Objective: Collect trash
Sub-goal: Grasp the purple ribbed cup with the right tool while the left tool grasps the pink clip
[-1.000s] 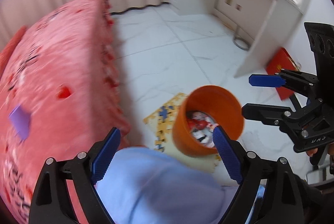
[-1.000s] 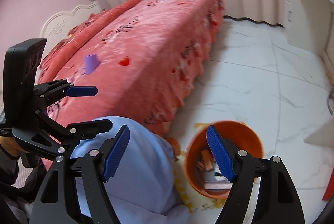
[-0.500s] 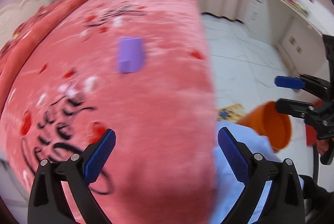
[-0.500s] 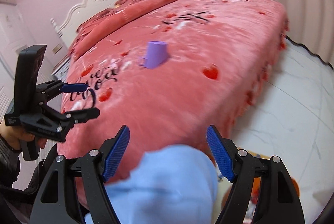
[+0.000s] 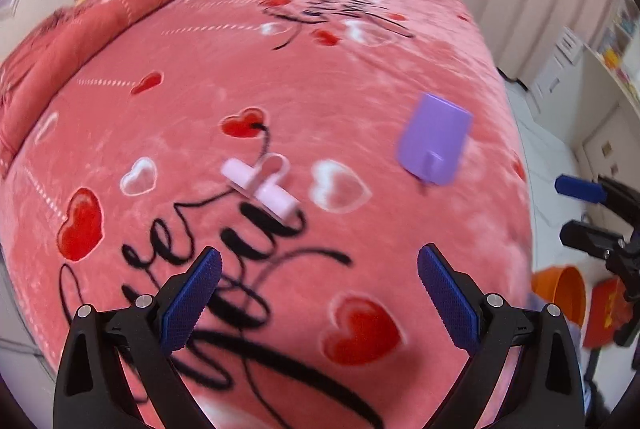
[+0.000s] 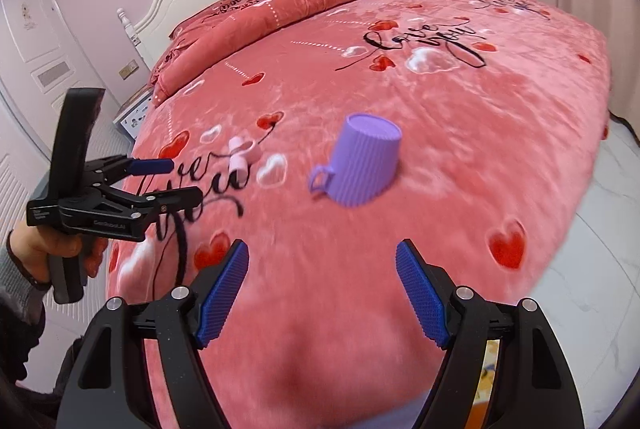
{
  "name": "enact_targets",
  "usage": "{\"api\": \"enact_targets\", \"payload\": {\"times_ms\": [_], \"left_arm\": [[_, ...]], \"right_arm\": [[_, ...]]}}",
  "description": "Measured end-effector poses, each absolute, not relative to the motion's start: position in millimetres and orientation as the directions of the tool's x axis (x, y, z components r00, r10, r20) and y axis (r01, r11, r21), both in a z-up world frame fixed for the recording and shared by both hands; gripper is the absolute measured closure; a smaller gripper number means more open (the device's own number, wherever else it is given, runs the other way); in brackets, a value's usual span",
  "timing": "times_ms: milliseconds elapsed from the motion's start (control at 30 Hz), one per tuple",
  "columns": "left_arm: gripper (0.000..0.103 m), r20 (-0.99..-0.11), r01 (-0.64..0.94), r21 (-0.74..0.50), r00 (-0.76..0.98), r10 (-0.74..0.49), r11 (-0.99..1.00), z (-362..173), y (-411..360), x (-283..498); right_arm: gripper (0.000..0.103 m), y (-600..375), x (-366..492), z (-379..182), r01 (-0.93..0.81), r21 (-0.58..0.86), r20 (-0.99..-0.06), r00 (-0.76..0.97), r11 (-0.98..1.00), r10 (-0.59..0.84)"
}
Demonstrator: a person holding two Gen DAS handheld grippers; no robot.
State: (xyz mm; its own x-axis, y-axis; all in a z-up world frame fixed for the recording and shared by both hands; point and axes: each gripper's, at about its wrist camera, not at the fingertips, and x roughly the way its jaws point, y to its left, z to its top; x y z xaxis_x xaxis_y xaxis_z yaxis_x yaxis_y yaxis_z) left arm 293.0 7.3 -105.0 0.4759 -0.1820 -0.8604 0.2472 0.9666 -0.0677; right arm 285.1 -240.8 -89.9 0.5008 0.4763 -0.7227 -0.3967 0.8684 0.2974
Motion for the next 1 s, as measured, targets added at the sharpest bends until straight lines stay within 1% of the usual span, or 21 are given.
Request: {"api": "enact_targets", "payload": {"times_ms": [133, 233, 333, 433, 500, 533, 567, 600, 633, 667, 700, 733, 767, 833, 900, 1000], "left_arm": [[0.006, -0.859, 0.201, -0.126, 0.468, -0.208, 0.971, -118, 21, 320], [0.006, -0.86, 0.147, -0.176, 0.457, -0.225, 0.973, -132, 30, 339], [0.006, -0.862, 0.123, -0.188, 0.454, -0.223, 0.975, -144, 34, 351], [0.013, -0.862, 0.12, -0.202, 0.449, -0.235, 0.972, -153, 36, 360], [0.013, -0.862, 0.124, -0.2, 0.449, -0.234, 0.972, -156, 37, 364], [0.015, -0.862, 0.135, -0.195, 0.45, -0.236, 0.971, -158, 36, 365], [0.022, -0.864, 0.144, -0.193, 0.444, -0.237, 0.971, -161, 35, 366], [0.027, -0.868, 0.149, -0.181, 0.44, -0.23, 0.972, -163, 34, 368], [0.031, -0.871, 0.153, -0.164, 0.441, -0.216, 0.975, -166, 34, 368], [0.036, -0.87, 0.16, -0.159, 0.443, -0.215, 0.974, -167, 35, 368], [0.042, -0.869, 0.165, -0.157, 0.445, -0.216, 0.974, -167, 36, 367], [0.053, -0.869, 0.17, -0.142, 0.45, -0.205, 0.975, -166, 38, 366], [0.058, -0.868, 0.186, -0.132, 0.454, -0.204, 0.974, -164, 38, 363], [0.061, -0.866, 0.213, -0.134, 0.449, -0.219, 0.968, -160, 38, 358], [0.072, -0.869, 0.223, -0.137, 0.44, -0.225, 0.965, -159, 36, 353], [0.073, -0.865, 0.242, -0.149, 0.438, -0.245, 0.959, -150, 32, 338]], "right_arm": [[0.027, -233, 318, -98, -0.396, 0.288, -0.732, 0.496, 0.872, 0.467], [0.027, -230, 344, -107, -0.386, 0.313, -0.733, 0.483, 0.868, 0.479], [0.026, -226, 368, -116, -0.378, 0.321, -0.734, 0.48, 0.868, 0.48], [0.024, -222, 389, -127, -0.362, 0.336, -0.739, 0.471, 0.869, 0.482], [0.024, -220, 402, -135, -0.355, 0.356, -0.739, 0.459, 0.865, 0.493], [0.024, -220, 405, -137, -0.354, 0.359, -0.737, 0.461, 0.864, 0.495], [0.024, -218, 408, -139, -0.36, 0.358, -0.736, 0.459, 0.862, 0.497], [0.024, -215, 410, -142, -0.367, 0.351, -0.741, 0.453, 0.861, 0.495], [0.029, -213, 413, -146, -0.371, 0.347, -0.749, 0.443, 0.861, 0.493], [0.038, -212, 416, -151, -0.374, 0.356, -0.75, 0.432, 0.856, 0.5], [0.038, -211, 416, -153, -0.376, 0.358, -0.749, 0.431, 0.855, 0.503], [0.038, -211, 414, -153, -0.38, 0.355, -0.743, 0.44, 0.854, 0.505], [0.038, -211, 412, -153, -0.385, 0.351, -0.738, 0.447, 0.854, 0.505], [0.038, -212, 406, -149, -0.394, 0.339, -0.73, 0.463, 0.854, 0.503], [0.038, -214, 399, -145, -0.393, 0.349, -0.725, 0.462, 0.85, 0.512], [0.038, -215, 381, -137, -0.406, 0.344, -0.72, 0.464, 0.847, 0.515]]}}
